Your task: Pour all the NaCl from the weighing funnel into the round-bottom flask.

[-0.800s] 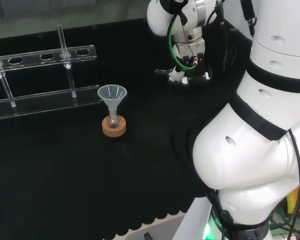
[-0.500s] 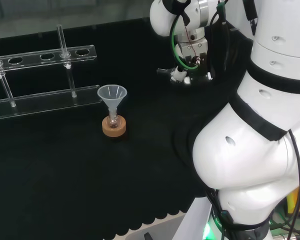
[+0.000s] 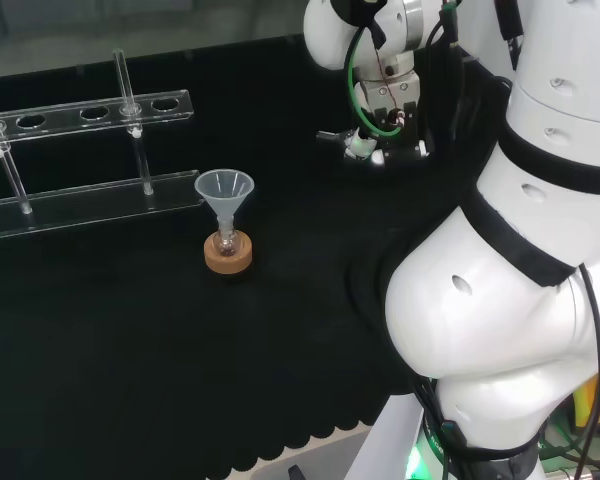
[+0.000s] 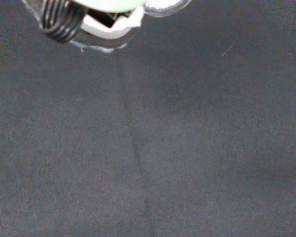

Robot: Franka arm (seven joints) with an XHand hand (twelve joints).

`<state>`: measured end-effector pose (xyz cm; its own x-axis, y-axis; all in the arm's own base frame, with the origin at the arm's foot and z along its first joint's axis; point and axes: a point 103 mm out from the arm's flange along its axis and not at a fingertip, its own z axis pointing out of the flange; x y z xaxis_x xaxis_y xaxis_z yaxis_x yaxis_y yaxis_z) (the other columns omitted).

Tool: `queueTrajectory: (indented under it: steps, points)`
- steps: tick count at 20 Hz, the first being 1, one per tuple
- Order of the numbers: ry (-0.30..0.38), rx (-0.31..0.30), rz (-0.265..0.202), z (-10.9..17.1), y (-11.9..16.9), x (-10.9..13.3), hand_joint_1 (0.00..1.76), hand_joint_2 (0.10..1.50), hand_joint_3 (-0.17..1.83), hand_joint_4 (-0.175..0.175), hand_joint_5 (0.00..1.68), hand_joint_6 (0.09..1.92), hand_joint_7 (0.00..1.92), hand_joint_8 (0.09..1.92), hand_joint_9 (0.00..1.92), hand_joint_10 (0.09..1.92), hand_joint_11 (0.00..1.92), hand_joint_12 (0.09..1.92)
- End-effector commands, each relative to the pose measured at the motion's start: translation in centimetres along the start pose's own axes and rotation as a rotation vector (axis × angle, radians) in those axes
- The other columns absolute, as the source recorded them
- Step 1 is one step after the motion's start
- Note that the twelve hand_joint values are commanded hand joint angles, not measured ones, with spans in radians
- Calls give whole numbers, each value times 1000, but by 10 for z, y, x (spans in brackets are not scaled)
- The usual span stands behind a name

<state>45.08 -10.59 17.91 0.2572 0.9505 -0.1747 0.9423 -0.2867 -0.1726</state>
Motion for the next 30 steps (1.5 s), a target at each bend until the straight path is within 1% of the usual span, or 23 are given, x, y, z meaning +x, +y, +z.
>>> queueTrajectory:
  steps: [1, 7, 13, 23, 30]
  points:
    - [-22, -26, -7, -18, -9, -6, 1111, 712, 512, 175, 1321, 514, 1542, 325, 1213, 169, 0, 1401]
    - [-40, -47, -28, -35, -19, -8, 1111, 710, 518, 175, 1321, 517, 1544, 321, 1215, 167, 0, 1401]
    - [-56, -59, -52, -50, -30, -3, 1111, 706, 524, 175, 1321, 519, 1546, 318, 1218, 165, 0, 1401]
    - [-70, -80, -94, -70, -49, 14, 1111, 701, 535, 175, 1321, 524, 1552, 314, 1222, 163, 0, 1402]
    - [-65, -76, -127, -75, -61, 31, 1111, 697, 544, 175, 1320, 528, 1556, 311, 1224, 161, 0, 1402]
